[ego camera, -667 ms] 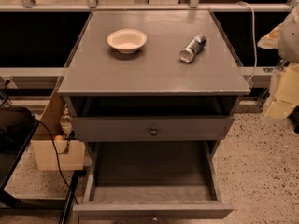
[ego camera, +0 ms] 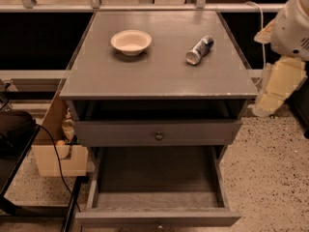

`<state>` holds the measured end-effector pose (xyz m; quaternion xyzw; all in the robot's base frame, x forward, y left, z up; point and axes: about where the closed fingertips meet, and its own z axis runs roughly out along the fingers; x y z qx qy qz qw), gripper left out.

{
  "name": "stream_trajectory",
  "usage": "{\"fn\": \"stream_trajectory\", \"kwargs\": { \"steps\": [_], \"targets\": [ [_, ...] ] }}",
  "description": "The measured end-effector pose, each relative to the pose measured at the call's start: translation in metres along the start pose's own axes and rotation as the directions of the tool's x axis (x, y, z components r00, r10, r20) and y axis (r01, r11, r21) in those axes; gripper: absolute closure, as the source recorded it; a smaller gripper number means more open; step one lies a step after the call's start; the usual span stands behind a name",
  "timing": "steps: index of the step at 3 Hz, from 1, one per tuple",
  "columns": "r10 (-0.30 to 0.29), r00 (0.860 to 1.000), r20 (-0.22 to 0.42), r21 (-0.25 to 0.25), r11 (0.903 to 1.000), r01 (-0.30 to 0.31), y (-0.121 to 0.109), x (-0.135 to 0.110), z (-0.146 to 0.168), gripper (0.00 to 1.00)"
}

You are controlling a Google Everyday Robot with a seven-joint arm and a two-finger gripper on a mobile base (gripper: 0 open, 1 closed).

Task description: Place redbull can into middle drawer

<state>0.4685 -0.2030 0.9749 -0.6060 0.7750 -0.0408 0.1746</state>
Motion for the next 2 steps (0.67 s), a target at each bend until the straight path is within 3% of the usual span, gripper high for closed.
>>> {"fn": "stream_trajectory", "kwargs": {
  "steps": [1, 2],
  "targets": [
    [0.028, 1.000, 0.001, 0.027, 0.9992, -0.028, -0.019, -0.011, 0.012, 0.00],
    [0.093, 0.996, 0.013, 0.059, 0.9938, -0.094, -0.041, -0.025, 0.029, 0.00]
  ]
}}
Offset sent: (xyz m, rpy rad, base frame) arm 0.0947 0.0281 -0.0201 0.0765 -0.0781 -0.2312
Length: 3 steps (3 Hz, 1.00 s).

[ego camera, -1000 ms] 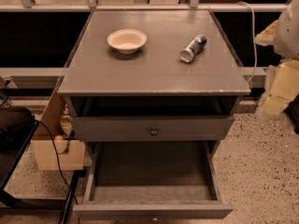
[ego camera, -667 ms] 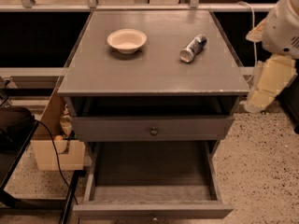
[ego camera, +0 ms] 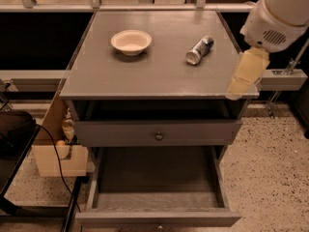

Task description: Place redbull can into middle drawer

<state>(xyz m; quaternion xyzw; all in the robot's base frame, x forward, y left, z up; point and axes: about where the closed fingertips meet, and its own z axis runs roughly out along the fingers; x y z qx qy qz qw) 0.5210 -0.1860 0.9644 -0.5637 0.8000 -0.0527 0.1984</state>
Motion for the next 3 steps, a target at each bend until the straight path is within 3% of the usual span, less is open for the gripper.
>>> {"fn": "stream_trajectory", "kwargs": {
  "steps": [1, 2, 3],
  "targets": [
    [0.142, 0.990, 0.015, 0.027, 0.9894, -0.143, -0.021, -0.012, 0.022, 0.00],
    [0.340, 0.938, 0.072, 0.034, 0.9387, -0.343, -0.044, -0.016, 0.044, 0.00],
    [0.407, 0.910, 0.078, 0.033, 0.9114, -0.410, -0.043, -0.018, 0.043, 0.00]
  ]
}}
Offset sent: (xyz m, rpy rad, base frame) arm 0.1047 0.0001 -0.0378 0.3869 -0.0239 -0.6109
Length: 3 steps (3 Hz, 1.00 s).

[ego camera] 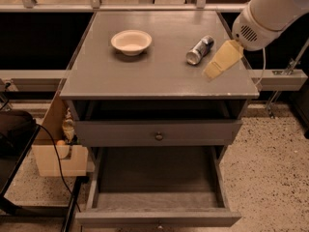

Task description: Place redbull can into middle drawer

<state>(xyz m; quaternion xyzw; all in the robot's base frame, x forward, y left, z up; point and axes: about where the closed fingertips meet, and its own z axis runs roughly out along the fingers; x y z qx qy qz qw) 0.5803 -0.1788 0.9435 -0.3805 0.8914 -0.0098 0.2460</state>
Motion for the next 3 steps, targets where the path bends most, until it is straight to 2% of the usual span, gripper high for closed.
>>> {"fn": "stream_trajectory", "kwargs": {
  "steps": [1, 2, 3],
  "targets": [
    [-0.003, 1.000, -0.006, 0.004, 1.0000, 0.003, 0.000, 0.000, 0.000, 0.00],
    [0.036, 0.999, -0.023, 0.042, 0.9985, -0.035, -0.005, -0.002, 0.005, 0.00],
    [0.092, 0.995, -0.030, 0.090, 0.9920, -0.089, -0.018, -0.017, 0.020, 0.00]
  ]
}}
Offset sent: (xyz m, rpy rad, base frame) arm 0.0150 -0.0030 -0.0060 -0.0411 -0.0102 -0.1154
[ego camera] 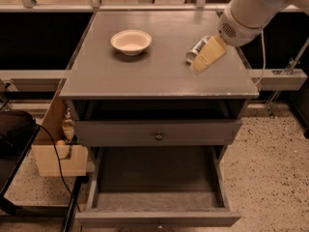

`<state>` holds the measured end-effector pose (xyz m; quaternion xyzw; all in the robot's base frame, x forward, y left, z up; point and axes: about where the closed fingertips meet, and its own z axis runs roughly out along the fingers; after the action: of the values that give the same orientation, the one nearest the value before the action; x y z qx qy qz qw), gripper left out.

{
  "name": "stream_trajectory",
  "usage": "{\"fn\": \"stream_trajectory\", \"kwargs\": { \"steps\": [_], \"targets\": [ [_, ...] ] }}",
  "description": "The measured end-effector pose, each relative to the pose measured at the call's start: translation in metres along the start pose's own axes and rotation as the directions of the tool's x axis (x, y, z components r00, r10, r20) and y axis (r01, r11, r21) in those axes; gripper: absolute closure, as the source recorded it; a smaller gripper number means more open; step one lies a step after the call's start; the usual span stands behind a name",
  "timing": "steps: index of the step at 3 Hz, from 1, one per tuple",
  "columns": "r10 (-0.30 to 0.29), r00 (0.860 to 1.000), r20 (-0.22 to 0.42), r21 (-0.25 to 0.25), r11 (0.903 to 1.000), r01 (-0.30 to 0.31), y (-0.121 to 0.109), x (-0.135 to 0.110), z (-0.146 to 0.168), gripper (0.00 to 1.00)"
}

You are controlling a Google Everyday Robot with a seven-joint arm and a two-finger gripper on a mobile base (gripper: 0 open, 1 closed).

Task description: Place redbull can into middle drawer

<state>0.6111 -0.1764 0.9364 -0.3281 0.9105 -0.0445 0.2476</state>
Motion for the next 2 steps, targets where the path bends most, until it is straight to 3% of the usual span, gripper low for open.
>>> {"fn": "stream_trajectory", "kwargs": {
  "steps": [1, 2],
  "targets": [
    [0.095, 0.995, -0.011, 0.060, 0.9938, -0.094, -0.013, -0.019, 0.023, 0.00],
    [0.205, 0.979, 0.007, 0.114, 0.9722, -0.205, -0.025, -0.034, 0.043, 0.00]
  ]
}}
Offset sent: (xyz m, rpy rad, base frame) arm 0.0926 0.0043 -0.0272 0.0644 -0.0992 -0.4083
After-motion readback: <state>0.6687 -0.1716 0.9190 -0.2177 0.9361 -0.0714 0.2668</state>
